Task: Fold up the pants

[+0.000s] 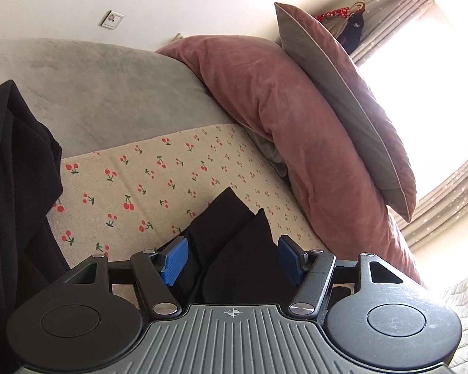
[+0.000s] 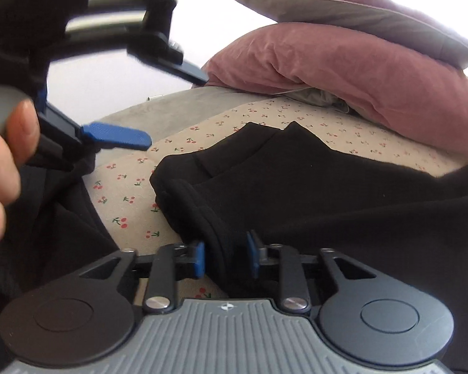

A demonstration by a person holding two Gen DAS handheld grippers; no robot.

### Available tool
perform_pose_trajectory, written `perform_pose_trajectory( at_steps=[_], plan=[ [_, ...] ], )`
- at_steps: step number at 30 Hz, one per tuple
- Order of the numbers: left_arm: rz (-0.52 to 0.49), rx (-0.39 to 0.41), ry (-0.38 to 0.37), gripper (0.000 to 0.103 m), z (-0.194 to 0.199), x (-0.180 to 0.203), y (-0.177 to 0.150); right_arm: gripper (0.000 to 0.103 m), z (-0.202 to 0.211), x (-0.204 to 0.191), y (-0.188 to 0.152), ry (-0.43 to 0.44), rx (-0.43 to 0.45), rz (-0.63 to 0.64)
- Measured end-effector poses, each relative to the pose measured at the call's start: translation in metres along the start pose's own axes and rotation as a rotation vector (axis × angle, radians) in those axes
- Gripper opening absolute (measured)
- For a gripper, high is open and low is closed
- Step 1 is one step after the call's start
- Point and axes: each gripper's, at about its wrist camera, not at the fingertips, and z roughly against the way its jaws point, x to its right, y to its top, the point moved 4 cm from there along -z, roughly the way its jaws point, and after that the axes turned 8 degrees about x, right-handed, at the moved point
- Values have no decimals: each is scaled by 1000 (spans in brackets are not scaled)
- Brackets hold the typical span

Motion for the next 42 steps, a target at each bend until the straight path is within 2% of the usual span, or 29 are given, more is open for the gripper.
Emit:
perform_pose_trajectory(
  at_steps=[1, 3, 5, 6, 8, 10, 13, 14, 15, 18, 19, 20, 22, 23, 25, 26, 27, 28, 29, 30, 31, 33, 35, 36, 37, 39, 42],
  plan=[
    [-15, -9, -5, 63, -1, 3, -2, 61, 15, 9, 4, 29, 19, -66],
    [-46, -23, -21, 63, -3, 11, -7, 62, 46, 31, 12, 74, 77, -161],
    [-80, -30, -38, 63, -4, 21, -14, 62, 76, 63, 16, 56, 103, -233],
    [-107, -41, -51, 64, -5, 29, -19, 62, 90, 81, 16, 29, 112, -246],
    [-167, -77, -89, 70, -10, 45, -34, 62, 119, 125, 11, -79, 117, -253],
    [-237, -118, -113, 71, -20, 60, -53, 60, 141, 174, -3, -187, 90, -297],
    [-320, -165, -79, 71, -41, 74, -81, 41, 161, 230, -40, -284, -42, -371],
    [-335, -172, -79, 71, -48, 78, -87, 22, 165, 241, -56, -322, -95, -376],
    [-344, -178, -83, 71, -53, 81, -92, 15, 173, 245, -65, -329, -89, -364],
    [-380, -189, -87, 71, -70, 89, -102, 15, 193, 246, -81, -290, -55, -417],
    [-420, -194, -76, 71, -76, 92, -102, 15, 196, 246, -83, -285, -47, -434],
    [-462, -172, -42, 71, -78, 92, -96, 15, 196, 246, -84, -282, -42, -433],
    [-509, -77, 63, 71, -78, 84, -72, 15, 197, 246, -87, -281, -32, -417],
    [-502, -45, 94, 72, -77, 77, -59, 15, 195, 247, -85, -275, -29, -410],
    [-413, -20, 120, 73, -78, 57, -29, 16, 195, 251, -83, -250, -33, -412],
    [-364, -22, 117, 73, -80, 49, -20, 16, 194, 254, -79, -231, -46, -413],
    [-307, -31, 111, 73, -85, 42, -11, 24, 193, 257, -74, -220, -55, -408],
    [-280, -45, 102, 74, -91, 39, -7, 34, 192, 260, -66, -224, -47, -388],
    [-278, -64, 90, 76, -98, 40, -7, 53, 190, 262, -57, -241, -25, -341],
    [-303, -80, 67, 79, -106, 46, -9, 58, 188, 263, -50, -249, -6, -304],
    [-349, -94, 42, 81, -113, 53, -12, 58, 183, 264, -41, -240, 17, -278],
    [-470, -125, 34, 85, -131, 69, -23, 58, 170, 271, -38, -180, 43, -317],
    [-603, -139, 86, 85, -146, 78, -30, 58, 150, 274, -54, -109, 20, -361],
    [-639, -139, 108, 85, -151, 80, -30, 58, 146, 272, -61, -110, 20, -324],
    [-643, -146, 113, 84, -156, 80, -29, 59, 146, 266, -61, -114, 30, -262],
    [-634, -164, 77, 84, -161, 82, -31, 59, 149, 266, -58, -123, 34, -278],
    [-709, -146, 22, 85, -167, 93, -36, 59, 150, 268, -60, -112, 48, -296]
  ],
)
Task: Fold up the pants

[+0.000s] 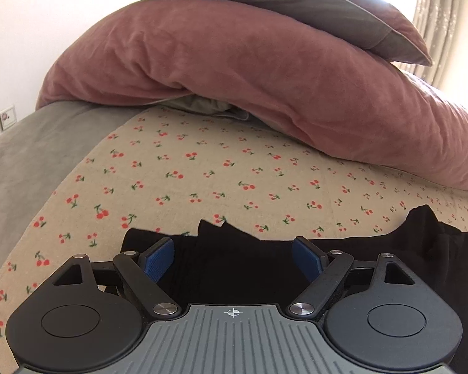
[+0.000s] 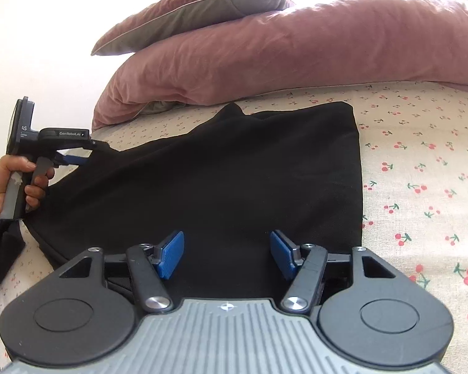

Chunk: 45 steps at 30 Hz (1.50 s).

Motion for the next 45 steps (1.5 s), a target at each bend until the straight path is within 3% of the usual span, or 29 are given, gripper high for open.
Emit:
perform_pose_trajectory(
  at_steps=[3, 5, 8, 11, 12, 14, 19, 26, 29, 32, 35, 37, 40, 45],
  plan=[
    [-32, -54, -14, 85, -19, 2, 5, 59, 2, 4, 1, 16, 4, -28],
    [0, -95, 28, 85, -31, -7, 9, 59, 3, 6, 0, 26, 7, -41],
    [33, -113, 23, 78, -38, -13, 12, 59, 3, 7, 1, 34, 6, -48],
    [-66, -122, 58, 52, -39, -4, 9, 59, 3, 6, 1, 32, 5, -41],
    [-72, -117, 46, 36, -38, -2, 10, 59, 3, 5, 1, 31, 5, -40],
    [-27, -106, 9, 28, -31, -1, 13, 59, 2, 6, 1, 30, 6, -40],
    [-83, -102, -41, 28, -19, 8, 12, 59, 2, 6, 0, 31, 6, -41],
    [-53, -177, -32, 28, -30, 2, 10, 59, 2, 5, 1, 31, 5, -37],
    [-44, -170, -89, 32, -6, 13, 6, 59, 3, 6, 1, 35, 4, -42],
    [-192, -122, -118, 44, 27, 35, -14, 60, 2, 6, 1, 37, 3, -41],
    [-239, -174, -197, 49, 37, 47, -38, 61, 1, 5, 1, 34, 2, -30],
    [-217, -169, -201, 49, 39, 42, -38, 61, 2, 4, 1, 33, 3, -27],
    [-104, -154, -201, 49, 36, 23, -25, 61, 2, 5, 0, 37, 5, -35],
    [26, -113, -95, 49, 20, -10, -2, 62, 1, 4, 0, 35, 2, -27]
  ],
)
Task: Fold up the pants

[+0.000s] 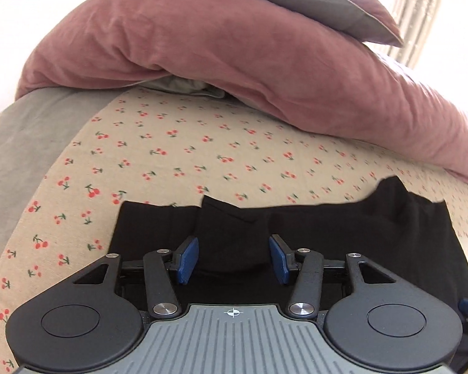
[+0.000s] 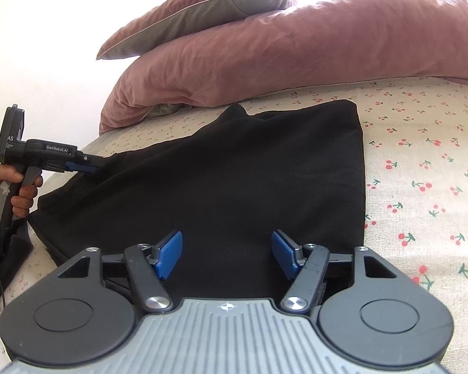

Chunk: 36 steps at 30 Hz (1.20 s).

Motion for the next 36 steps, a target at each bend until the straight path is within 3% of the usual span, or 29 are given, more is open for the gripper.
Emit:
perform_pose_trajectory(
  at_steps=[5, 8, 10, 12, 14, 17, 19, 22, 24, 27, 30, 33, 36],
  plan=[
    [88, -39, 28, 46, -23, -14, 9, 62, -1, 0, 0, 0, 1, 2],
    [53, -17, 6, 44, -15, -4, 3, 62, -1, 0, 0, 0, 1, 3],
    [-17, 11, 31, 44, -1, 10, -6, 63, -1, 0, 0, 1, 0, 4],
    [-196, 61, 33, 46, 15, 34, -18, 64, -1, 0, 0, 2, 0, 5],
    [-301, 60, 20, 49, 19, 51, -31, 65, -2, -1, 1, 1, -1, 9],
    [-352, 7, 29, 45, 8, 61, -47, 65, -2, -3, 0, -2, -1, 20],
    [-377, 13, 32, 38, 8, 65, -54, 65, -2, -2, 0, 1, 0, 16],
    [-367, 6, -40, 36, 20, 69, -58, 65, -2, -1, 0, 7, 0, 7],
    [-336, -7, -137, 41, 34, 69, -58, 65, -2, 0, 0, 7, -1, 9],
    [-221, 37, -182, 41, 47, 53, -44, 66, -2, -1, 0, 6, -2, 16],
    [-17, 88, -164, 42, 48, 19, -22, 66, -2, -1, 0, 5, -3, 23],
    [155, 136, -78, 41, 39, -16, -5, 66, -2, -1, 0, 7, -3, 22],
    [319, 103, -21, 41, 12, -43, -1, 67, -2, -2, -1, 7, -4, 28]
  ],
)
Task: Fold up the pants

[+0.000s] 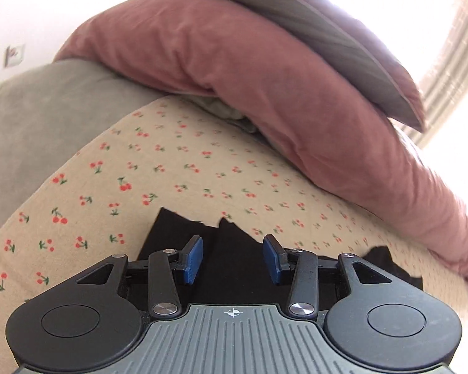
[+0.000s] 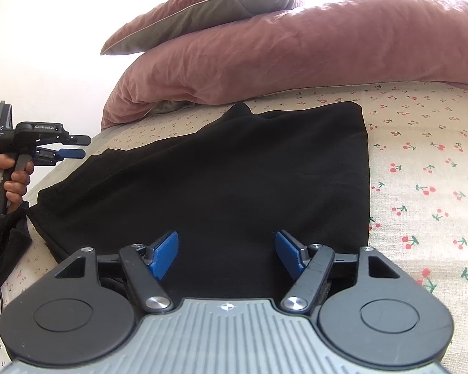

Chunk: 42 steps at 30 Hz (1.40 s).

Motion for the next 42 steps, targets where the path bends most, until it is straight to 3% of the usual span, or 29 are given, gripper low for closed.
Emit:
perform_pose_trajectory(
  at_steps=[5, 10, 14, 16, 18, 20, 22, 26, 31, 34, 42],
  plan=[
    [-96, 4, 44, 41, -17, 9, 4, 67, 0, 1, 0, 5, 1, -3],
    [-151, 8, 111, 42, -41, 18, 28, 68, 1, -1, -1, 2, -1, 9],
    [-283, -88, 212, 38, -74, 18, 29, 68, 1, 0, -1, 7, 2, 2],
    [-418, -165, 215, 38, -83, 24, 18, 68, 1, 1, -1, 9, 2, -2],
    [-442, -155, 182, 38, -78, 28, 16, 68, 1, 1, -1, 9, 1, -1],
    [-381, -129, 116, 38, -70, 27, 20, 68, 1, 1, -1, 8, 0, 2],
    [-344, -122, 106, 38, -66, 24, 22, 68, 1, 0, -1, 7, 0, 4],
    [-382, -130, 110, 38, -62, 26, 19, 68, 1, 0, -1, 6, 1, 7],
    [-361, -109, 22, 39, -51, 33, 18, 68, 1, -1, -1, 7, 0, 8],
    [-364, -96, 32, 39, -47, 36, 14, 69, 1, -1, -1, 7, 0, 9],
    [-368, -76, -41, 39, -33, 42, -7, 69, 0, -2, -1, 7, -1, 12]
  ],
)
